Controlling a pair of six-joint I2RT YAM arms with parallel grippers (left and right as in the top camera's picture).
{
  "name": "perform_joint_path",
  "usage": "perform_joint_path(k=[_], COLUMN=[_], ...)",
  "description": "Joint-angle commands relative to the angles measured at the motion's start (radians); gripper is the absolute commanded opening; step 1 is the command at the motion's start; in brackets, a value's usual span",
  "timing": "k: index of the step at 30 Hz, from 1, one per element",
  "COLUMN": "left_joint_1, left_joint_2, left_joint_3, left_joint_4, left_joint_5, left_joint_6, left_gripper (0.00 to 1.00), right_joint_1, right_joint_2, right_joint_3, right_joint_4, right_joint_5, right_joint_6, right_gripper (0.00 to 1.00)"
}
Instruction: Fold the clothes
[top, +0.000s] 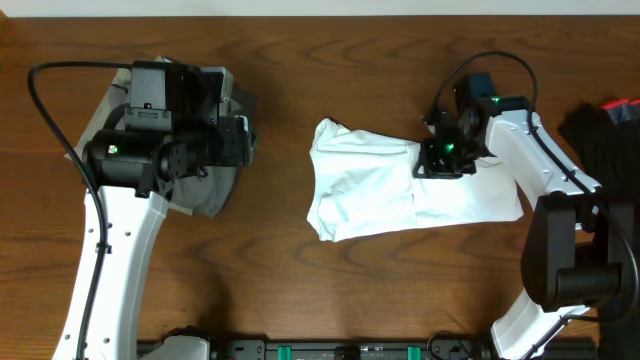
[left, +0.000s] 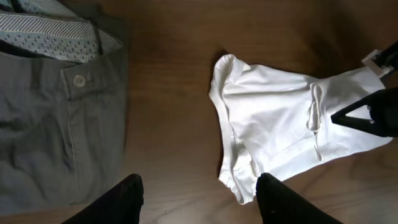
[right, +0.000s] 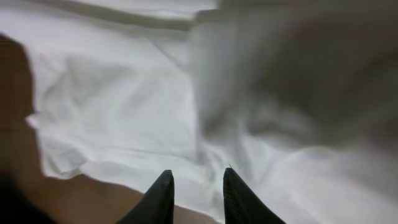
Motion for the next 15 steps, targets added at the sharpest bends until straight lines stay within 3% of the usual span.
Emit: perform_joint_path(k=[1, 3, 5, 10, 15], left_joint_1=[0.004, 0.004, 0.004, 0.004, 0.004], left_joint_2=[-0.001, -0.001, -0.001, 0.002, 0.013], left_joint_3=[0.013, 0.013, 0.013, 0.012, 0.011], left_joint_4=[-0.003, -0.003, -0.003, -0.012, -0.032], left_joint_5=[0.006, 0.006, 0.006, 0.006, 0.01], left_joint_6=[0.013, 0.013, 0.013, 0.013, -0.02], left_gripper=[0.61, 0.61, 0.61, 0.61, 0.66], right_joint_1=[-0.054, -0.098, -0.138, -0.167, -0.102], right_joint_2=[-0.046, -0.045, -0.042, -0.042, -0.041], right_joint_3=[0.004, 0.004, -0.002, -0.054, -0.197], right_joint_4=[-0.004, -0.007, -0.008, 0.033, 0.246], right_joint_5=[-0.097, -0.033, 0.045, 0.088, 0.057], right_joint_6=[-0.004, 0.003, 0.016, 0.066, 0.177], right_gripper=[0.2, 0.08, 0.02, 0.01, 0.01])
